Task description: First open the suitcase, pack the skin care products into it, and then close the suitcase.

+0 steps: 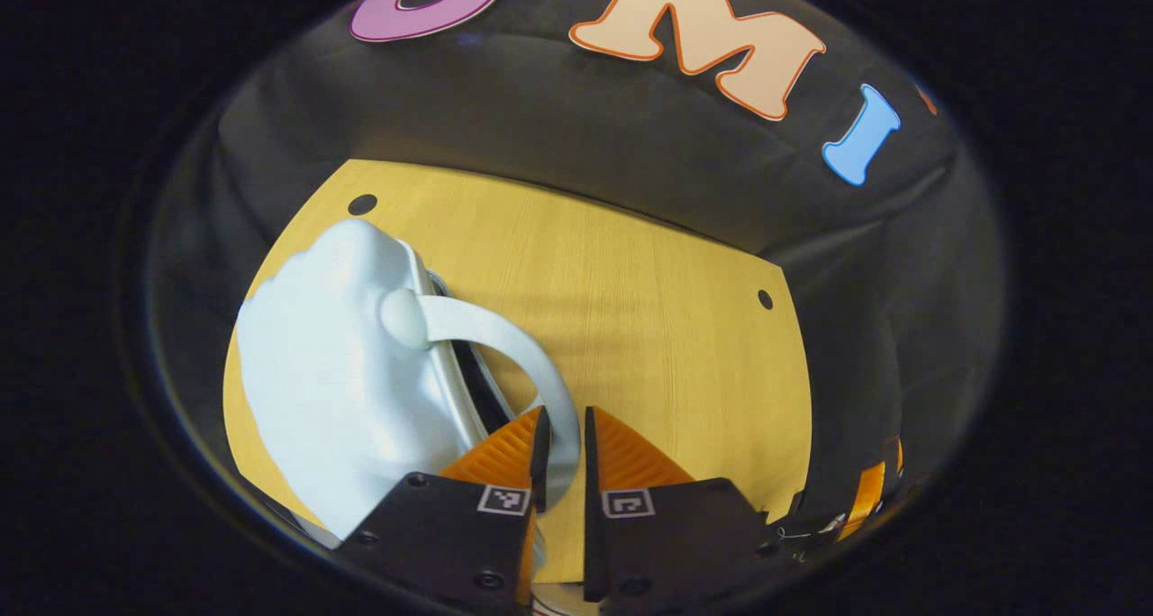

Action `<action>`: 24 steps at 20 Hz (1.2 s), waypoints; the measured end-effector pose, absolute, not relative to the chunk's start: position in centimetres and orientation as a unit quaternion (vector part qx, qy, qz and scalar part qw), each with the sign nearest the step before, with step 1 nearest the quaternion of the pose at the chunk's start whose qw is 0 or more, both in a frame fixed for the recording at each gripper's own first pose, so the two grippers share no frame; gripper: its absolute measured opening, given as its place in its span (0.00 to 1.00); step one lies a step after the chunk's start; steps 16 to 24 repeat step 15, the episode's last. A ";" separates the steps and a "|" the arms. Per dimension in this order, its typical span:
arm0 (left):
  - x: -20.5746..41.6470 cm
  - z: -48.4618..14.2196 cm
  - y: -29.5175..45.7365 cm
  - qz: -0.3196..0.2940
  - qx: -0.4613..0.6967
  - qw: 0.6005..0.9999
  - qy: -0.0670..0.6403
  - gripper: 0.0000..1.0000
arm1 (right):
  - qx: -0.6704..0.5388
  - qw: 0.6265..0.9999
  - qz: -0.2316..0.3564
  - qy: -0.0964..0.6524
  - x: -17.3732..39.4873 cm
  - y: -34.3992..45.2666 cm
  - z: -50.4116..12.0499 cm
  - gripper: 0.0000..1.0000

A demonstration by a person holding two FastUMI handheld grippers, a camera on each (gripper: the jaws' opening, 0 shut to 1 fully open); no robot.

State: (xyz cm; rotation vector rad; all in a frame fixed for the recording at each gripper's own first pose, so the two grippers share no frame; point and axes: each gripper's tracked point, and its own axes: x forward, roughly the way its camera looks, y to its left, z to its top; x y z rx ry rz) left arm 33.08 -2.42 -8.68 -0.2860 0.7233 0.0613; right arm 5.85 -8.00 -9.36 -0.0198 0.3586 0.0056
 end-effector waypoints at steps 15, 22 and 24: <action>25.7 -9.8 -10.2 -0.025 -0.012 0.941 0.337 0.87 | 0.025 0.989 -0.015 0.143 4.1 -8.1 -7.0 0.99; 25.7 -9.8 -10.2 -0.025 -0.012 0.941 0.337 0.87 | 0.025 0.989 -0.015 0.143 4.1 -8.1 -7.0 0.99; 25.7 -9.8 -10.2 -0.025 -0.012 0.941 0.337 0.87 | 0.025 0.989 -0.015 0.143 4.1 -8.1 -7.0 0.99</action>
